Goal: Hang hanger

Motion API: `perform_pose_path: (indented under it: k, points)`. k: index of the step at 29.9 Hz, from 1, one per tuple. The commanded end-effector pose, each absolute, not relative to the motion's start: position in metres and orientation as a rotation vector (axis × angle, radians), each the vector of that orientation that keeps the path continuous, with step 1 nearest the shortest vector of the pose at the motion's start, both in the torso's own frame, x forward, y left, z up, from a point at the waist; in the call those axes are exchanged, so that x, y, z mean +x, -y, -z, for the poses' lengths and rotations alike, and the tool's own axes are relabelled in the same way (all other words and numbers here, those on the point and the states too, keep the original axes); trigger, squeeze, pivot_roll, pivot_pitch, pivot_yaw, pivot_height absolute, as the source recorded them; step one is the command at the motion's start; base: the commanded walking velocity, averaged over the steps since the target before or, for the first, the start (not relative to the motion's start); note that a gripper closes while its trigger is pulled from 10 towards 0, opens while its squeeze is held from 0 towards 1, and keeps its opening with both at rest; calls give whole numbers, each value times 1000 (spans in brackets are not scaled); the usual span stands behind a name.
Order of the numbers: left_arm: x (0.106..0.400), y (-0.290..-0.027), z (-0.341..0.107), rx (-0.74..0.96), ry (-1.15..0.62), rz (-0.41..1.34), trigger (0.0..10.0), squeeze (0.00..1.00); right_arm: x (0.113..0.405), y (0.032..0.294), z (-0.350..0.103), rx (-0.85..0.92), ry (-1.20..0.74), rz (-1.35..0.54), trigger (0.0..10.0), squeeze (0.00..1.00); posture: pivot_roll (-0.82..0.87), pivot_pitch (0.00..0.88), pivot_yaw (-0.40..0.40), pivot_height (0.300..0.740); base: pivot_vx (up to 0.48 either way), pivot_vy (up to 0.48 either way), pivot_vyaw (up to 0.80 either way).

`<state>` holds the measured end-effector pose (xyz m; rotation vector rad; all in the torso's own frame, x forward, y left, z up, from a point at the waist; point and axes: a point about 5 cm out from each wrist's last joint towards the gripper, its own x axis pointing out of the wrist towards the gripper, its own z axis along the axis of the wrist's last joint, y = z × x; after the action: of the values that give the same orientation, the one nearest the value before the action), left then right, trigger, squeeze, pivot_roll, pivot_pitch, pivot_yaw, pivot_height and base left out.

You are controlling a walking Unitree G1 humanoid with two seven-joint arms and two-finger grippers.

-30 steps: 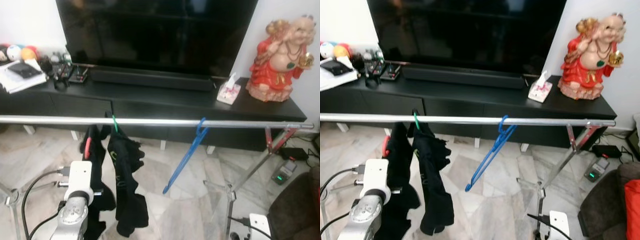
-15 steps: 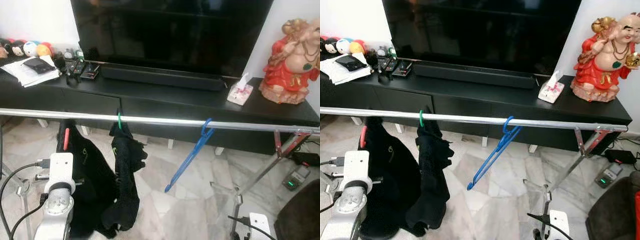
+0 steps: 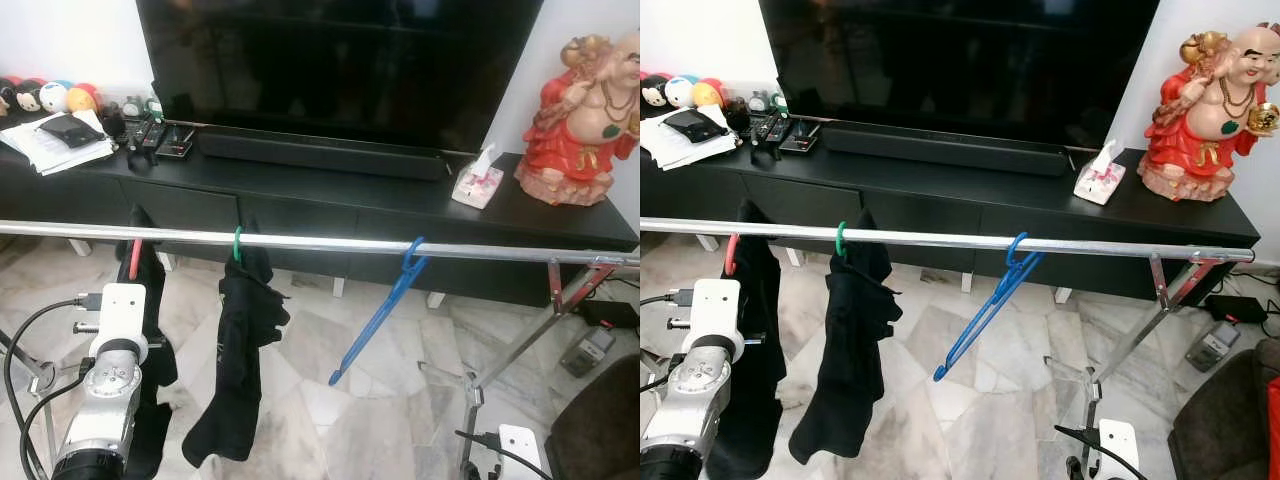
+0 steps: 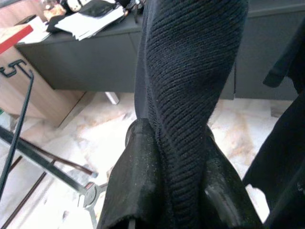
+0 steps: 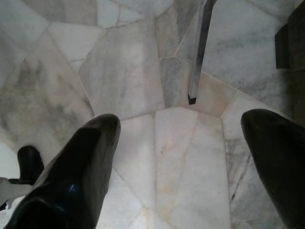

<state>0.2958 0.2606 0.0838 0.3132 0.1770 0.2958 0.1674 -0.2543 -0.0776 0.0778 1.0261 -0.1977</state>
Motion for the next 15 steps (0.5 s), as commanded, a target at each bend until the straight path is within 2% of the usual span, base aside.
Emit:
perform_pose_path:
  k: [1,15]
  points:
    - [304,-258,-96,312,-110,-280,10000,0,170,260,74,69,-1010,210,10000,0,22,0,-96,740,0,0,0]
    - [309,-256,-96,293,-75,-281,10000,0,171,260,74,71,-1007,207,10000,0,22,0,-98,740,0,0,0]
